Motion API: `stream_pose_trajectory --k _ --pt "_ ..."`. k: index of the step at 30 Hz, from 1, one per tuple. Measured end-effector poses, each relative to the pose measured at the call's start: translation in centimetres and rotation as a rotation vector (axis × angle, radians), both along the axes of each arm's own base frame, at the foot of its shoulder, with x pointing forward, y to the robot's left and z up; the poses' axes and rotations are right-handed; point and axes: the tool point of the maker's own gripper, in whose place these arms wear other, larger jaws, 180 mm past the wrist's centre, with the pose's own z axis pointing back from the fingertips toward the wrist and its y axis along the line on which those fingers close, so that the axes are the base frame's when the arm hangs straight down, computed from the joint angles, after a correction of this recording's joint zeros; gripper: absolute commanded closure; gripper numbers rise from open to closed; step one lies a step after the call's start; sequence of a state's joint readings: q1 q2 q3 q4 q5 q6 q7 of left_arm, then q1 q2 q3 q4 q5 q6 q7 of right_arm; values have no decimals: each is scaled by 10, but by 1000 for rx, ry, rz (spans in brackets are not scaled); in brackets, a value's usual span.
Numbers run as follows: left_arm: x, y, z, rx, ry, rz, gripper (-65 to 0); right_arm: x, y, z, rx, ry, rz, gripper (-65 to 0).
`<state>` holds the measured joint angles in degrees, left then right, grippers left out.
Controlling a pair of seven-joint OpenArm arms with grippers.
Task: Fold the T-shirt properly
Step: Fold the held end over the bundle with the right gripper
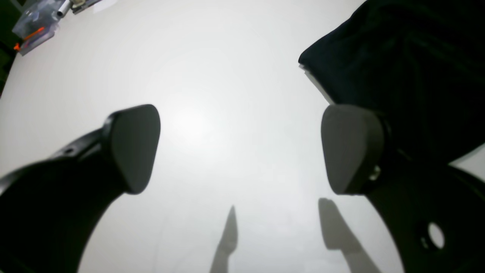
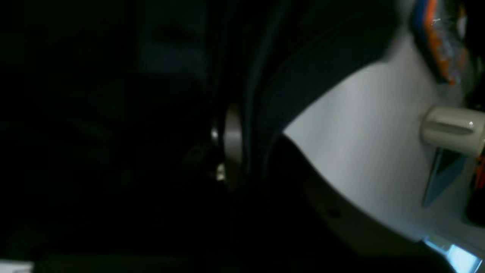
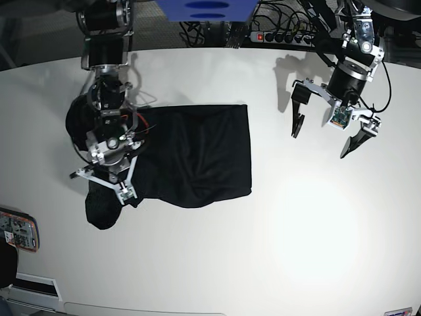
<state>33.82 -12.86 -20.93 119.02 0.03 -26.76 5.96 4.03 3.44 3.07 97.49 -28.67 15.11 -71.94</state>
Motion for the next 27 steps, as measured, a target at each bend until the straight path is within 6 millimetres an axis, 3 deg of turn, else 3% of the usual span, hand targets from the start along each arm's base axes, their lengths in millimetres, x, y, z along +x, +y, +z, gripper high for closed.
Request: stream_pose_trajectory --k 4,6,9,12,17,20,24,27 --pt "0 0 0 1 1 0 -650 11 27 34 -29 -77 61 0" --pt "0 0 0 1 1 0 -650 6 41 33 -51 -47 83 0" --pt "0 0 0 0 0 -1 -650 -1 80 29 -32 -25 152 0" --pt "0 0 0 0 1 -1 -650 3 114 39 -30 -63 211 0" --pt "0 -1 0 -1 2 -3 -650 1 153 50 -57 -94 299 0" --pt "0 -1 0 -1 2 -3 -650 0 164 52 -58 -105 332 0" --pt "0 -1 -1 -1 2 -2 -650 0 163 53 -72 -108 337 0" --pt "-1 -5 -8 -9 24 -13 -650 -2 190 62 -47 -167 432 0"
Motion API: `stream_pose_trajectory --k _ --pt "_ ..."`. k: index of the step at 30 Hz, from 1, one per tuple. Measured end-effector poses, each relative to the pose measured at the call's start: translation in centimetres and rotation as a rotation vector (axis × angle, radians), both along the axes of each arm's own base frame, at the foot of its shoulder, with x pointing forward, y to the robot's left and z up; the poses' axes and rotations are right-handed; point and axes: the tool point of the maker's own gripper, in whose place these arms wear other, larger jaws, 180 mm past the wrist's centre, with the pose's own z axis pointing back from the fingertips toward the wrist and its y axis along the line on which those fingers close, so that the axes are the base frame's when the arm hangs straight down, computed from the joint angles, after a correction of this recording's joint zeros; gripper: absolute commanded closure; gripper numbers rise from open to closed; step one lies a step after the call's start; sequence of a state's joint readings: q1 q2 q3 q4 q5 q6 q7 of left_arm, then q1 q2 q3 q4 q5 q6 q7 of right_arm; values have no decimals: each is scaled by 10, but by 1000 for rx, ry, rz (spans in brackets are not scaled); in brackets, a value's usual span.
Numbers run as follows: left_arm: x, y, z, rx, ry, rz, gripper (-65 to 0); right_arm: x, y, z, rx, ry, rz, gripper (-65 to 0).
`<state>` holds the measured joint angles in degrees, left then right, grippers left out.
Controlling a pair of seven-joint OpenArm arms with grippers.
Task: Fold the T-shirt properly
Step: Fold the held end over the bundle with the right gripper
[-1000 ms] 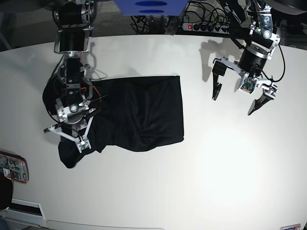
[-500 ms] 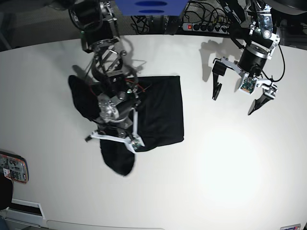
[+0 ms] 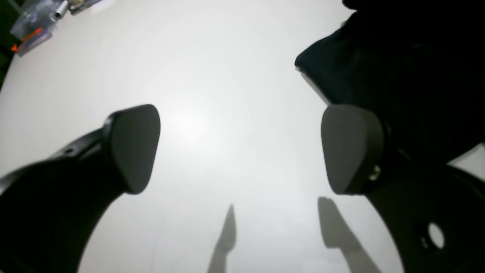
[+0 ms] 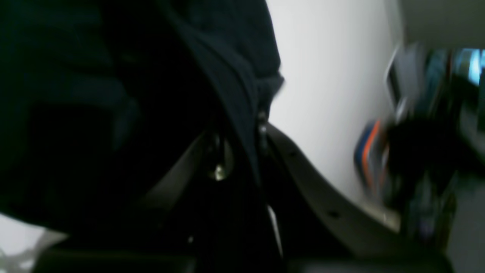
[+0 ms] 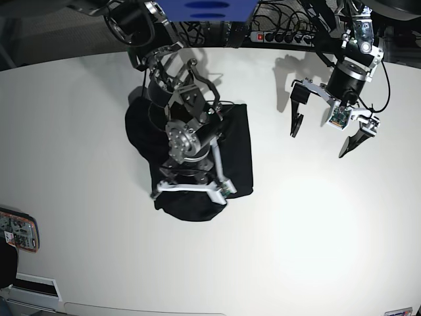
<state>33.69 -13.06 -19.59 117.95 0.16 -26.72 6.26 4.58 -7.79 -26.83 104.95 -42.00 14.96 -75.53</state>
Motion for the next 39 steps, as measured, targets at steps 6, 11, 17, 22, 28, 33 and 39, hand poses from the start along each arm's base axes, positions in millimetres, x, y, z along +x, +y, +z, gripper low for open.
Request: stream_pose_trajectory --k 6,11,17,22,28,33,39 --pt "-1 -10 -1 -17 2 -29 -650 -17 39 -3 46 4 127 0" --pt "0 -10 -1 -16 1 -25 -650 -25 58 -9 151 67 178 0" --pt "0 -9 -1 -15 1 -24 -650 -36 91 -42 259 146 280 0" --pt "0 -9 -1 -15 0 -23 -650 -29 88 -58 315 129 175 0" --pt "0 -9 -1 -15 1 -23 -650 -28 89 -58 323 125 177 -136" --pt "0 -9 -1 -15 1 -23 -650 -28 89 -58 323 124 178 -336" --pt "0 -9 -1 -15 1 -23 -650 -26 92 -43 351 89 188 -453"
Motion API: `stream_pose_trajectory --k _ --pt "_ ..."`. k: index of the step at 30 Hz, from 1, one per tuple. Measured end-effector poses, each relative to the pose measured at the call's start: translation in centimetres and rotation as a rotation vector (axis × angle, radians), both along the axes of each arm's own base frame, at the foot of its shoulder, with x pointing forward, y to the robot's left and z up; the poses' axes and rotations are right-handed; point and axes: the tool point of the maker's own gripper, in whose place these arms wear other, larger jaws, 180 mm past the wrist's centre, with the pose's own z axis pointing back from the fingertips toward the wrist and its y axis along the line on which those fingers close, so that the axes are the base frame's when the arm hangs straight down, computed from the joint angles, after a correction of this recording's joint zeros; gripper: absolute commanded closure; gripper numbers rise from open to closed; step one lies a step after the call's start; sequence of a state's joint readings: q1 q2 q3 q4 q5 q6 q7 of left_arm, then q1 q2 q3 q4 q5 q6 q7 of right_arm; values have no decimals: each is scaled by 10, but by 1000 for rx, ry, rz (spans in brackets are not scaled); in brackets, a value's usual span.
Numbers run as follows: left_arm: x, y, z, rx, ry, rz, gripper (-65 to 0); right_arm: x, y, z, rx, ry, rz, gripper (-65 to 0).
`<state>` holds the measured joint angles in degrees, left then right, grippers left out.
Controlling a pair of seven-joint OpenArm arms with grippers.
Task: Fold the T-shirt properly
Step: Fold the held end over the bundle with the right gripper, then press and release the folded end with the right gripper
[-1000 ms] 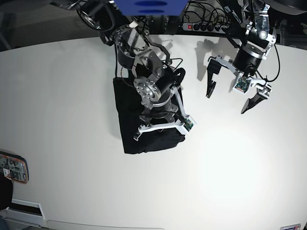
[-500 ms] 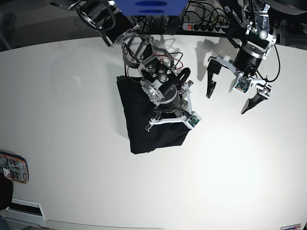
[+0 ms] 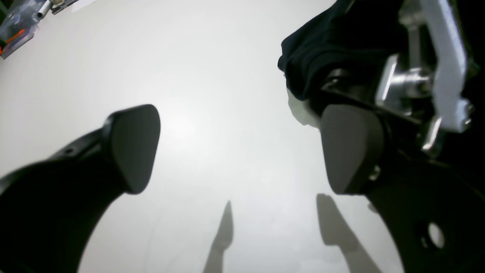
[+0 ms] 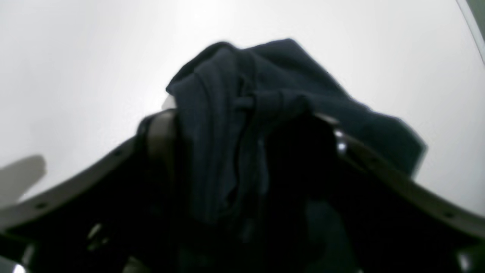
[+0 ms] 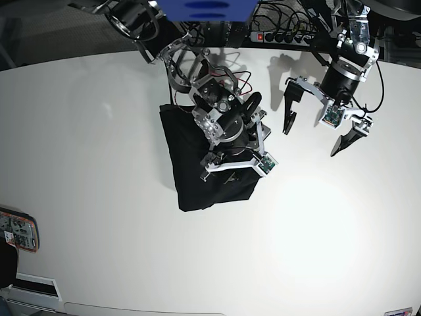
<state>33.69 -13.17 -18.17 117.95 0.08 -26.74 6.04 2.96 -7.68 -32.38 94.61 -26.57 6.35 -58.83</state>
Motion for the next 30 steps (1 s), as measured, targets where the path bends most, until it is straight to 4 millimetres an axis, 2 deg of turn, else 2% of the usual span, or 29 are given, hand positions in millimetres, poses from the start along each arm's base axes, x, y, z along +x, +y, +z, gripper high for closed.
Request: stream_pose_trajectory --k 3,6,10,12,14,16,19,21,23,26,28,30 --pt "0 0 0 -1 -1 0 -650 6 11 35 116 -71 10 -456" --pt "0 6 1 15 -3 4 -650 -1 31 67 292 -64 50 -457" --pt "2 26 6 55 -14 41 -650 -17 49 80 444 20 97 -457" --pt "3 30 7 61 -17 52 -650 -17 49 86 505 46 93 -457" --pt "2 28 6 59 -15 43 -650 1 30 88 525 33 18 -457" --pt "2 29 6 59 -14 49 -650 24 -3 85 513 4 -82 -457" --pt "2 30 6 61 -15 51 -650 58 -38 101 505 -112 -146 -457" --pt "2 29 6 58 -14 46 -650 74 -47 110 517 -178 -135 -457" --pt "2 29 6 59 -14 47 -650 79 -52 99 523 -178 -151 -457" --pt "2 29 6 59 -15 49 -650 75 -55 67 520 -134 -170 -457" --pt "3 29 7 57 -19 50 -650 80 -51 67 563 -171 -161 -457" --pt "5 29 9 57 -25 51 -650 88 -47 77 634 -249 -142 -457"
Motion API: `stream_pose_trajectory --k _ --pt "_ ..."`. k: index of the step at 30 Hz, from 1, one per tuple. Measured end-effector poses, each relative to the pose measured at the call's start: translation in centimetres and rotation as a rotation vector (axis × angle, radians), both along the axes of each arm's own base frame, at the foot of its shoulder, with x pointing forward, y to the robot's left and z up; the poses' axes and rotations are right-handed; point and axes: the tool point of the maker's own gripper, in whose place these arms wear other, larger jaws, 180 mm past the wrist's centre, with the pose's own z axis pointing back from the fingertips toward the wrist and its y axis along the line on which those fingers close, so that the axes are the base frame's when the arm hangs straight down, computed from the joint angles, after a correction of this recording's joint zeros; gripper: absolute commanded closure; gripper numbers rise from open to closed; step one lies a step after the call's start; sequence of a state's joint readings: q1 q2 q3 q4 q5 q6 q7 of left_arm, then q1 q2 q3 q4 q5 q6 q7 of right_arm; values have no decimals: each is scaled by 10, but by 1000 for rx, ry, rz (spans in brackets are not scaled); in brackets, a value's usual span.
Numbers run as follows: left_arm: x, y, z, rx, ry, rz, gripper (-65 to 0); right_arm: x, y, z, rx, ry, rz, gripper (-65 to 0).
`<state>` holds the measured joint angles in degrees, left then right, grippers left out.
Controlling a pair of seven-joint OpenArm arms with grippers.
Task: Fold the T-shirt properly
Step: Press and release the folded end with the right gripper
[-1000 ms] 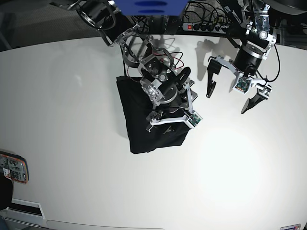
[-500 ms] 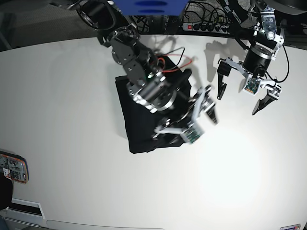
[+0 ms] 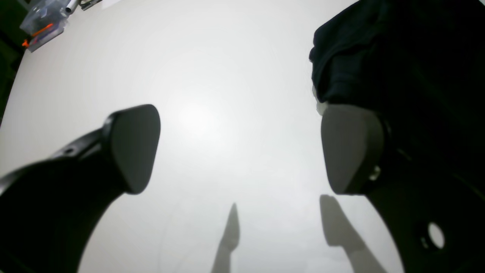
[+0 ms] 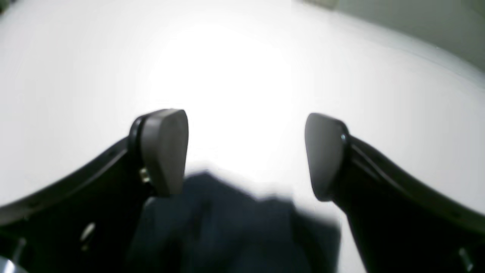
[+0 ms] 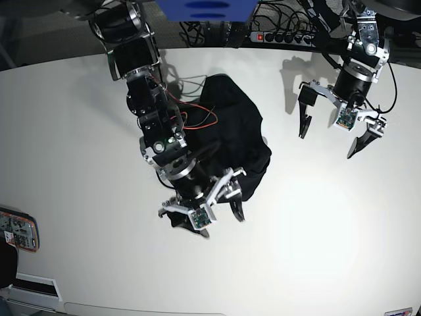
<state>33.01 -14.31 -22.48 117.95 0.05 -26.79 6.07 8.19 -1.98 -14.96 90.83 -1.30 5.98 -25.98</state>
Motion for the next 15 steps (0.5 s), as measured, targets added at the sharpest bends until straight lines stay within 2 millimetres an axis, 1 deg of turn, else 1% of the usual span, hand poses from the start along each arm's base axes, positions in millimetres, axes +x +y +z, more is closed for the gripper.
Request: stream_pose_trajectory --k 1,2,3,4,6,7,10,13,14,15 --pt "0 0 0 0 -1 0 -650 3 2 -1 23 -22 -1 -457" --pt "0 0 0 -1 0 0 -650 6 3 -6 50 -37 -3 -457" --pt "0 -1 0 -2 0 -2 -650 7 3 -19 66 -33 -8 -457" --pt "0 -1 0 -2 1 -4 -650 6 1 -37 59 -9 -15 -457" --pt "-1 -1 -1 -2 3 -2 -650 -7 -4 -69 78 17 -27 -457" --pt "-1 -1 -1 -2 3 0 -650 -15 -6 -81 84 29 -33 -457" --pt "0 -1 0 -5 1 0 -650 -34 -7 -106 106 64 -41 -457" --pt "1 -1 0 -4 -2 0 -650 -36 -8 -122 100 93 -45 -457" --pt "1 -1 0 -3 -2 0 -650 -36 -8 -133 92 116 -49 -457" --pt "1 -1 0 -4 -3 0 -650 -40 -11 -148 78 146 -53 -457"
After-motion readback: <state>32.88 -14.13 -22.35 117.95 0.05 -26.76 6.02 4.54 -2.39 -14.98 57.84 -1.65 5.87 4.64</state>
